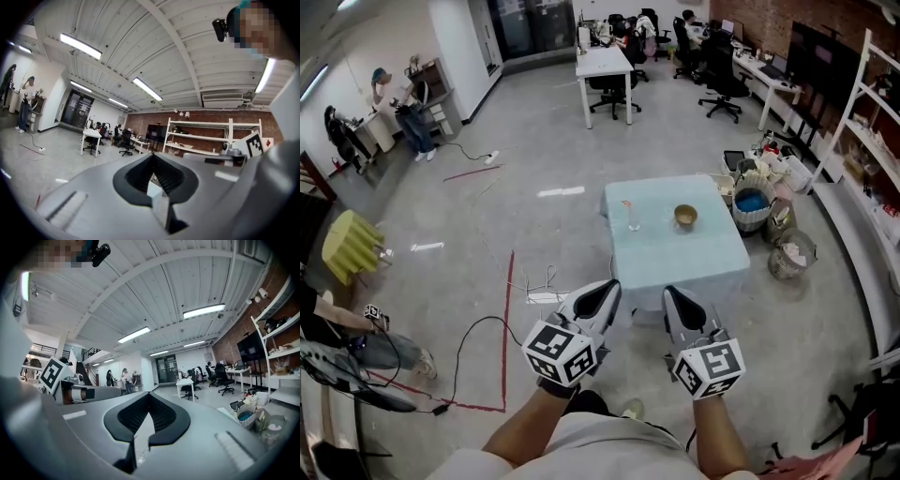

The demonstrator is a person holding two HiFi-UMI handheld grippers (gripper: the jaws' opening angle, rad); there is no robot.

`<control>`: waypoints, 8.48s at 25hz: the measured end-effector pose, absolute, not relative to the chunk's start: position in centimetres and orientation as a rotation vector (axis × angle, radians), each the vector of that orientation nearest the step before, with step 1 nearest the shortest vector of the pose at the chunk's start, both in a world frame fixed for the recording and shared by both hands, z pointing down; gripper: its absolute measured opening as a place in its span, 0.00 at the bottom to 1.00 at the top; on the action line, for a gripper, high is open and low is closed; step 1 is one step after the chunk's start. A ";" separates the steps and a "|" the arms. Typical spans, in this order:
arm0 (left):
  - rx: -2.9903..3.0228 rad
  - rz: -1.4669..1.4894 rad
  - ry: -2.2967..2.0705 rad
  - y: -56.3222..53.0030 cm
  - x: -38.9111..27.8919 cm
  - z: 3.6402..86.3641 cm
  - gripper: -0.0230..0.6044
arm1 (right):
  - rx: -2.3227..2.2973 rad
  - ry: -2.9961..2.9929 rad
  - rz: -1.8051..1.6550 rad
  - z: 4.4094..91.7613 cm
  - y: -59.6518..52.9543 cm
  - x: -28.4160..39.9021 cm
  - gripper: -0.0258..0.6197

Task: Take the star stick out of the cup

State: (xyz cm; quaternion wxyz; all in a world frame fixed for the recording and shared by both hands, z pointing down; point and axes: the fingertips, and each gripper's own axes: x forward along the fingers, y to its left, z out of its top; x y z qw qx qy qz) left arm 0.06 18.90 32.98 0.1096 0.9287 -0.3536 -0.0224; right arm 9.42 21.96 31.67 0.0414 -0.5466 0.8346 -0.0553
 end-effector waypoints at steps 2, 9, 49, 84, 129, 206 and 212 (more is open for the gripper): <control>2.729 -0.052 -1.046 18.7 0.7 33.5 0.05 | -1.674 2.554 -0.176 32.1 21.8 10.1 0.06; 2.750 -0.036 -1.021 16.9 2.1 33.9 0.05 | -1.682 2.555 -0.192 32.8 19.7 10.7 0.06; 2.605 0.027 -0.968 -14.5 -1.2 47.1 0.05 | -1.896 2.876 -0.252 48.3 -12.8 6.0 0.06; 2.168 0.279 -1.325 -27.0 1.2 62.1 0.05 | -1.155 3.718 0.410 71.2 -28.1 8.3 0.10; 2.345 0.205 -1.304 -25.9 1.0 55.5 0.05 | -1.466 3.378 0.002 59.0 -28.6 9.7 0.08; 2.729 0.008 -1.156 -5.7 -8.1 33.4 0.05 | -1.810 2.756 -0.122 32.9 -3.5 2.4 0.08; 2.715 -0.005 -1.207 -6.3 -8.9 33.3 0.05 | -1.818 2.741 -0.136 33.3 -3.7 2.6 0.08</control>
